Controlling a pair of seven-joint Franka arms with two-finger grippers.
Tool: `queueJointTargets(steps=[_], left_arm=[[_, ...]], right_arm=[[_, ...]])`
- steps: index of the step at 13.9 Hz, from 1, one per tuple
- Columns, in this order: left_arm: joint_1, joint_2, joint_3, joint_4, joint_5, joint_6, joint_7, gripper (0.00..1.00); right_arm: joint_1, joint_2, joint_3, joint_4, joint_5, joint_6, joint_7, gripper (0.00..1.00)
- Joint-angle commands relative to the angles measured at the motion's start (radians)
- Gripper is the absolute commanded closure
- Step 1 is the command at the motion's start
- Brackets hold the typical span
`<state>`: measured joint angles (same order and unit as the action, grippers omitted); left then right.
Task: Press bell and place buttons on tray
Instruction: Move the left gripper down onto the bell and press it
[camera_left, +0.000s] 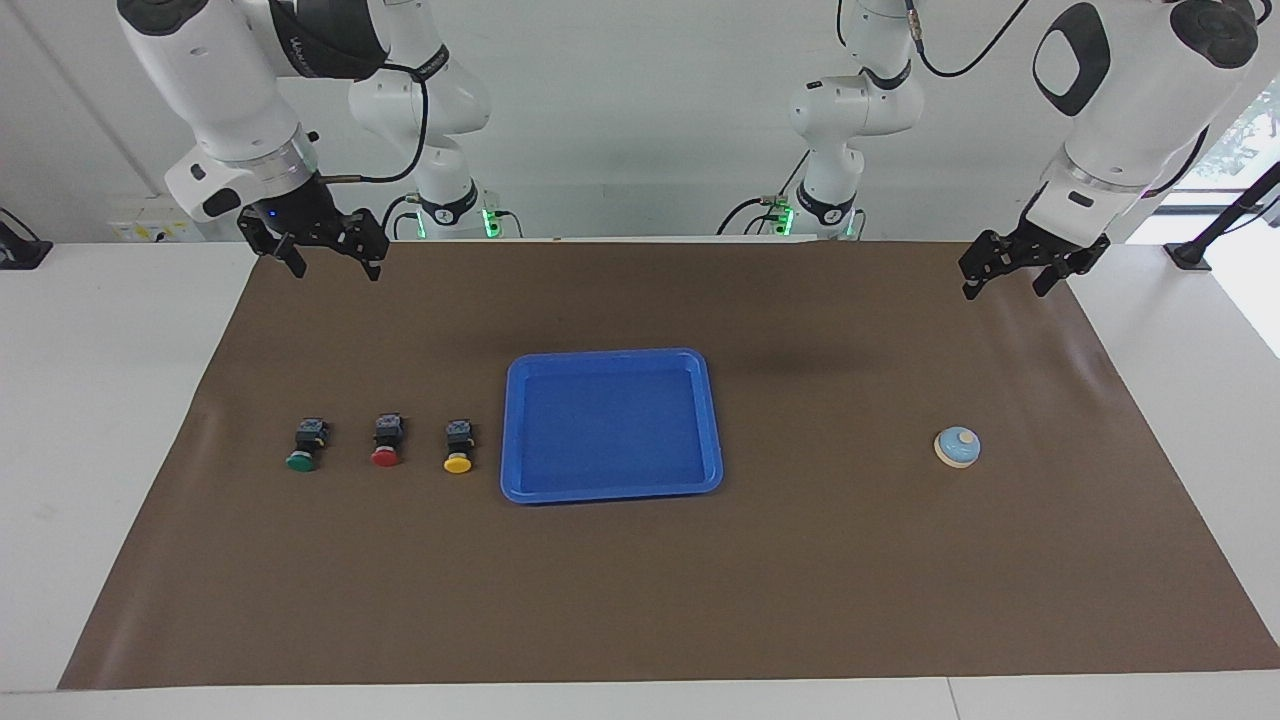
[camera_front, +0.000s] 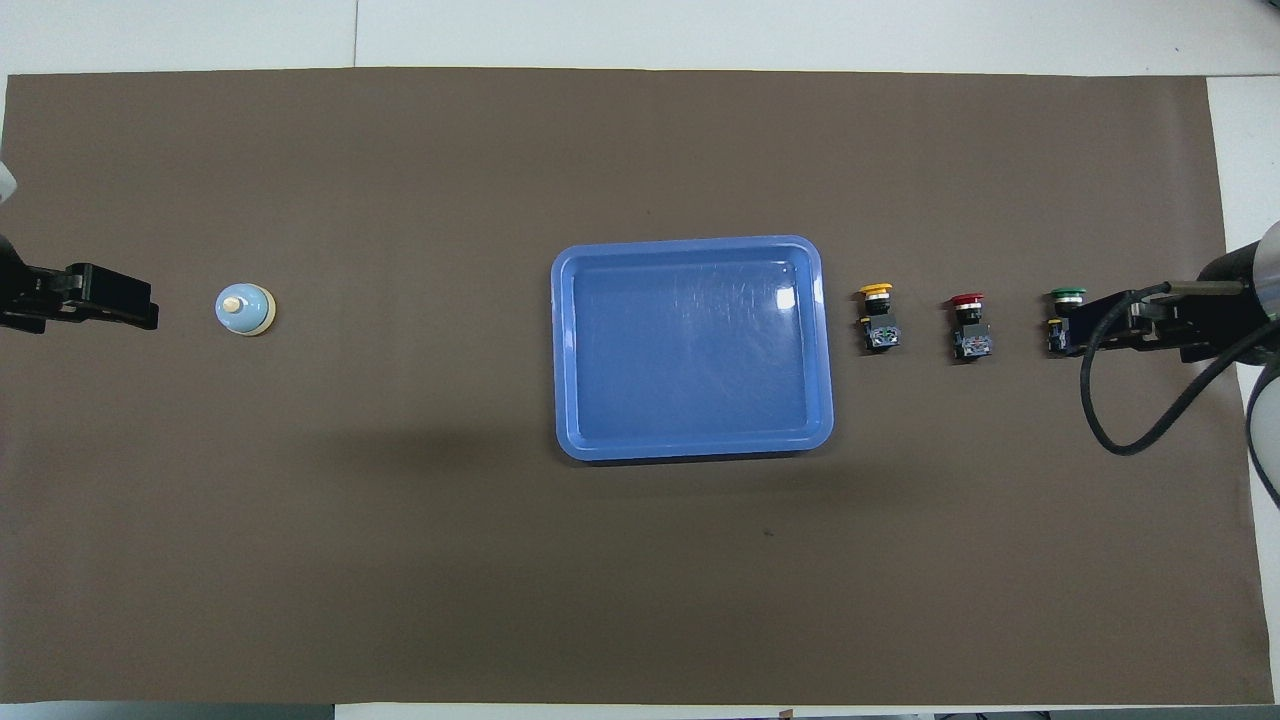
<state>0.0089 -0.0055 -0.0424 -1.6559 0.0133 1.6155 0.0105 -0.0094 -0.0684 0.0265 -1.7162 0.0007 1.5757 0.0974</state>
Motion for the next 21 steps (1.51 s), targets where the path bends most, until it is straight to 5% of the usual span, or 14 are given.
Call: queueJointTargets(steps=[1,8,9,10,11,12,21], left_arm=[[0.006,-0.025,-0.001,-0.030,-0.007,0.020,-0.003,0.00],[0.008,-0.027,-0.001,-0.038,-0.009,0.032,-0.011,0.00],[0.010,-0.033,0.001,-0.057,-0.007,0.050,-0.012,0.13],[0.008,-0.043,0.001,-0.080,-0.007,0.070,-0.021,0.59],[0.008,-0.044,0.001,-0.090,-0.007,0.083,-0.036,0.93],[0.010,-0.044,0.001,-0.102,-0.006,0.087,-0.040,1.00],[0.065,-0.001,-0.001,-0.251,-0.003,0.279,0.071,1.00]], right_arm=[[-0.014,-0.004,0.012,0.007,-0.010,-0.017,0.002,0.00],[-0.014,-0.004,0.012,0.007,-0.010,-0.017,0.002,0.00],[-0.014,-0.004,0.012,0.007,-0.010,-0.017,0.002,0.00],[-0.014,-0.004,0.012,0.007,-0.010,-0.016,0.002,0.00],[-0.014,-0.004,0.012,0.007,-0.010,-0.016,0.002,0.00],[-0.014,-0.004,0.012,0.007,-0.010,-0.016,0.002,0.00],[-0.014,-0.004,0.012,0.007,-0.010,-0.016,0.002,0.00]])
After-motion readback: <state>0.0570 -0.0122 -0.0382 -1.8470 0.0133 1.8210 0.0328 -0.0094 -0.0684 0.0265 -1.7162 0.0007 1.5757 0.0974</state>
